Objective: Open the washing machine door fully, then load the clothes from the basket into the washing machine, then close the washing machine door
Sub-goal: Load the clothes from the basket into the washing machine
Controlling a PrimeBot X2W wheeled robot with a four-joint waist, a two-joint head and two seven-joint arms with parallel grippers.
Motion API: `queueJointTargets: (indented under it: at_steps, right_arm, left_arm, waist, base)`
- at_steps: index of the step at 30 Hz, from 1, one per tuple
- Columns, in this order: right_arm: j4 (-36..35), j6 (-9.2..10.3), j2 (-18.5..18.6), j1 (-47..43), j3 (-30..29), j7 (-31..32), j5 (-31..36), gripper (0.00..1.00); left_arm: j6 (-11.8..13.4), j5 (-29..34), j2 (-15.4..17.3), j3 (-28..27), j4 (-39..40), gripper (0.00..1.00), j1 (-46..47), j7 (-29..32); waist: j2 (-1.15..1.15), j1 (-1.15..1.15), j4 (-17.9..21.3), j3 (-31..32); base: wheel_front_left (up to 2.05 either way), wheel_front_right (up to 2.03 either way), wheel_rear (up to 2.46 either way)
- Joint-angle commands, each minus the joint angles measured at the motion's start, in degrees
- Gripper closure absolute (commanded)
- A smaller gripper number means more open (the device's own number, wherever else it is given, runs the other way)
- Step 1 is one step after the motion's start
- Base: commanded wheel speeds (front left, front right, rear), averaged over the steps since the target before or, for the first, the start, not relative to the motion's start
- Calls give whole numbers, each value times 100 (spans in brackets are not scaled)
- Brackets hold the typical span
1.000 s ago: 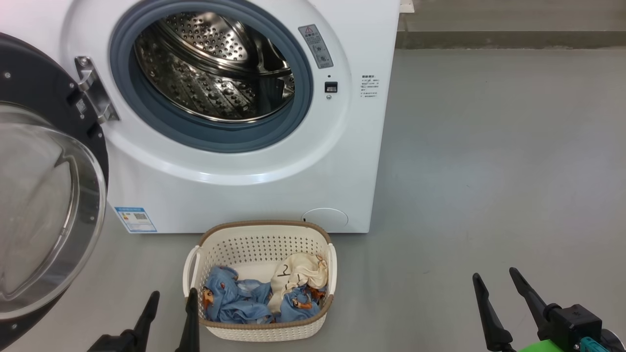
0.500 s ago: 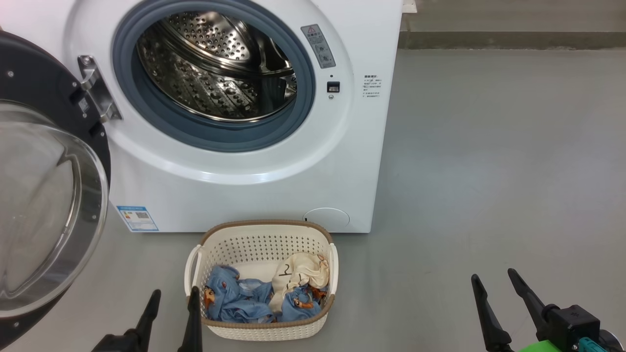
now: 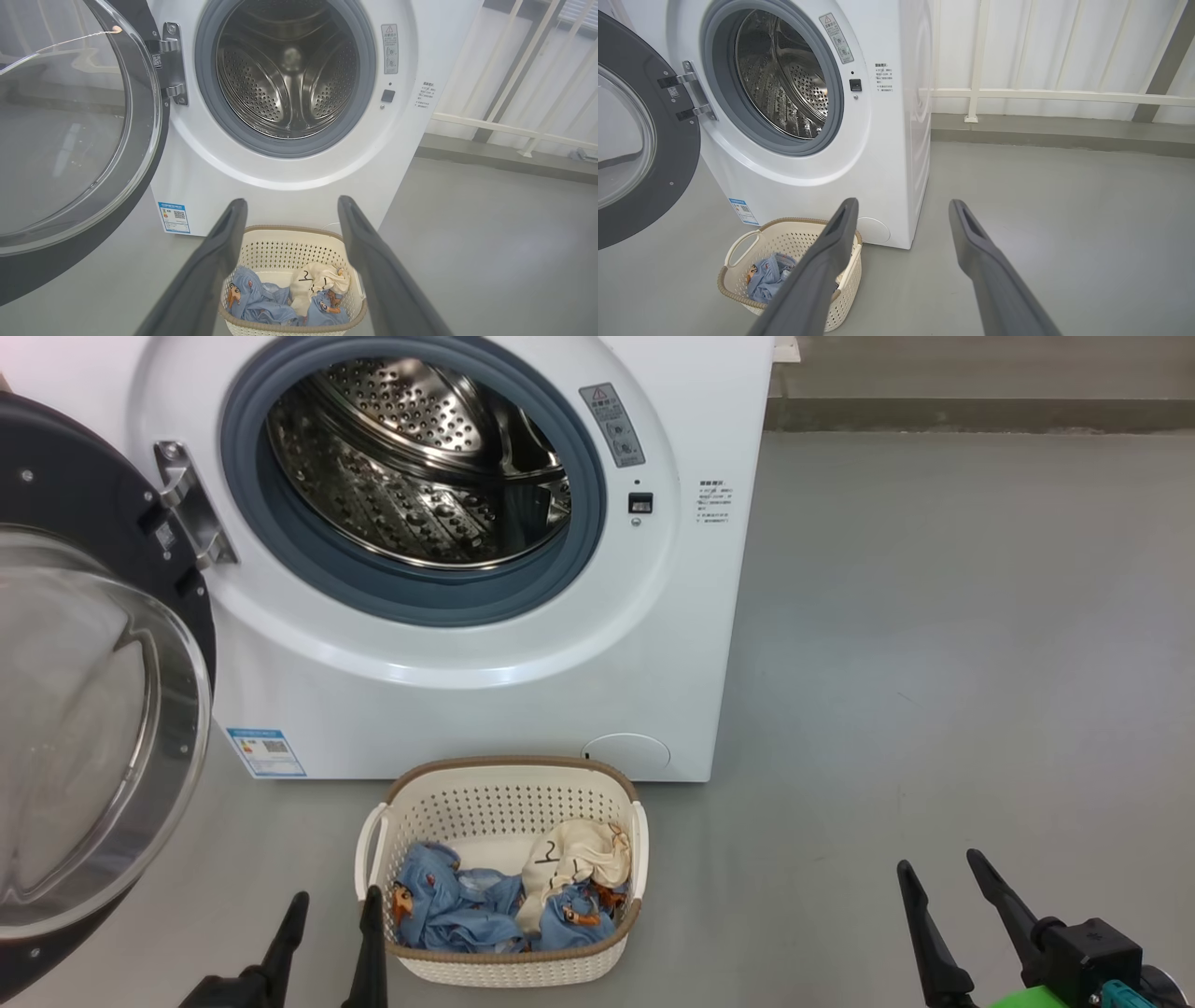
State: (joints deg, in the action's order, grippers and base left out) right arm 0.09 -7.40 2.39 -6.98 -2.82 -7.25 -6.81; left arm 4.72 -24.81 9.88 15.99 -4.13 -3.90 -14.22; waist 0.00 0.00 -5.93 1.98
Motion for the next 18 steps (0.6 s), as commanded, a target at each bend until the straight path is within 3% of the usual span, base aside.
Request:
queueJointTargets:
  at_steps: [1,12,18]
  right_arm:
    - [-124,-9,49,123,154,-42,8,0]
    - [-135,-9,49,99,211,-23,31,0]
    - [-141,-9,49,90,216,-11,42,0]
  left_arm:
    - [-12,93,38,-207,104,0,95,-77]
    - [-133,-180,-37,-258,139,0,42,-66]
    - [-174,-397,-70,-337,202,0,19,-29]
  waist:
    - [0,0,-1,8]
    - [0,0,-9,9]
    - [0,0,-22,-15]
  base:
    - [0,0,0]
    - [1,-2,2]
    - [32,-75,43]
